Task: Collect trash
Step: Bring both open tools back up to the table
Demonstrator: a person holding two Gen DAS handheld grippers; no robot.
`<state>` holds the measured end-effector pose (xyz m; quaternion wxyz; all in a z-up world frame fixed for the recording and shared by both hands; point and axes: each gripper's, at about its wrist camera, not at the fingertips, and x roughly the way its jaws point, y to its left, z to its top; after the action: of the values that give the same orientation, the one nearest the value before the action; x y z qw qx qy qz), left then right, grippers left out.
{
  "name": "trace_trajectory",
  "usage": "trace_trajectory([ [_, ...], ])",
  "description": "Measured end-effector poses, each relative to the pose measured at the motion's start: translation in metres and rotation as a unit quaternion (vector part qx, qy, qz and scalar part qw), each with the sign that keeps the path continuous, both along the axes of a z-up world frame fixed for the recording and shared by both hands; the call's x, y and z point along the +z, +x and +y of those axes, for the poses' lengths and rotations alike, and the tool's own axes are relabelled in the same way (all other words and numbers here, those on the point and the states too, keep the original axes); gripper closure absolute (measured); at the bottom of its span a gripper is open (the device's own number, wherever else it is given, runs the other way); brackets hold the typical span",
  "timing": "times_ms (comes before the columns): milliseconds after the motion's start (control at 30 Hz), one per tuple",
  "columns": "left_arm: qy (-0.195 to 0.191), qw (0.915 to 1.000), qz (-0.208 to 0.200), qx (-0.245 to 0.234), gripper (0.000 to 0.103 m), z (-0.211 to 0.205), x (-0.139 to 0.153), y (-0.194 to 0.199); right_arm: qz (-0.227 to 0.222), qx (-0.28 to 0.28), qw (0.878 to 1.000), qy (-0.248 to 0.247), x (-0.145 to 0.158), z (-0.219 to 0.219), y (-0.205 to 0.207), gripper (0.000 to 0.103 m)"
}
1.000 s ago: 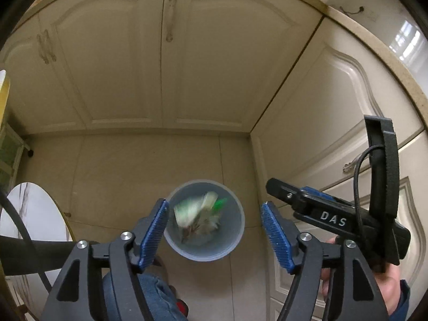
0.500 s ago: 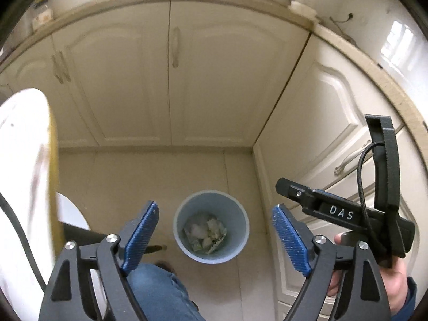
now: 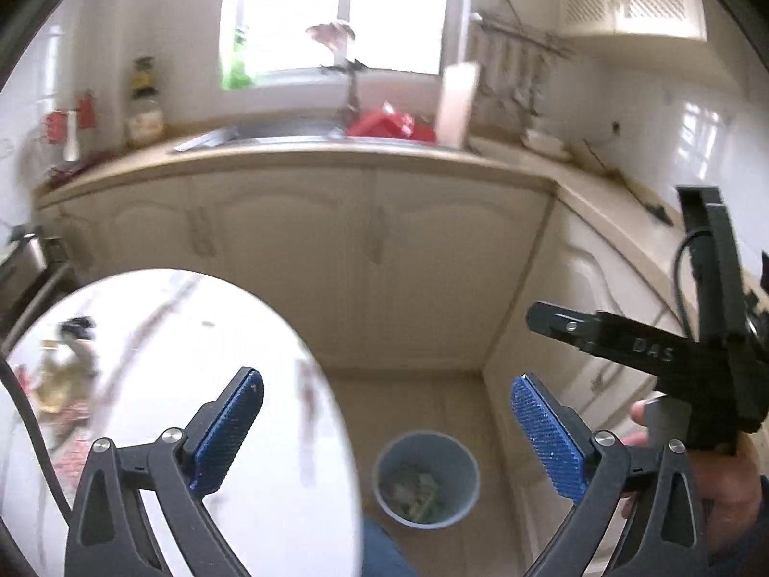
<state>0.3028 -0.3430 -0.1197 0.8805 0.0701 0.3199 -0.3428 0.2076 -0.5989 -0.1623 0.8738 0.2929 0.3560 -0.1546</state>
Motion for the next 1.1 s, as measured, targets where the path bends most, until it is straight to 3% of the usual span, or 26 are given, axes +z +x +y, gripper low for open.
trace_trajectory([
  [167,-0.017,0.9981,-0.022,0.055,0.001,0.06,0.017,-0.012,-0.032,0.047,0.998,-0.024,0.042,0.056,0.021,0.0],
  [400,-0.021,0.99,-0.033,0.136,0.001,0.146,0.033,-0.045,-0.056,0.125,0.989,-0.045,0.071,0.148,0.053,0.0],
  [733,-0.019,0.9683,-0.047,0.245,0.001,0.236,0.048,-0.098,-0.077,0.222,0.968,-0.086,0.088,0.261,0.08,0.0],
  [933,-0.025,0.9561,-0.044,0.289,0.001,0.266,0.046,-0.113,-0.085,0.261,0.954,-0.122,0.096,0.31,0.086,0.0],
  [1100,-0.025,0.9501,-0.03,0.31,0.001,0.279,0.037,-0.116,-0.067,0.282,0.947,-0.139,0.084,0.331,0.097,0.0],
])
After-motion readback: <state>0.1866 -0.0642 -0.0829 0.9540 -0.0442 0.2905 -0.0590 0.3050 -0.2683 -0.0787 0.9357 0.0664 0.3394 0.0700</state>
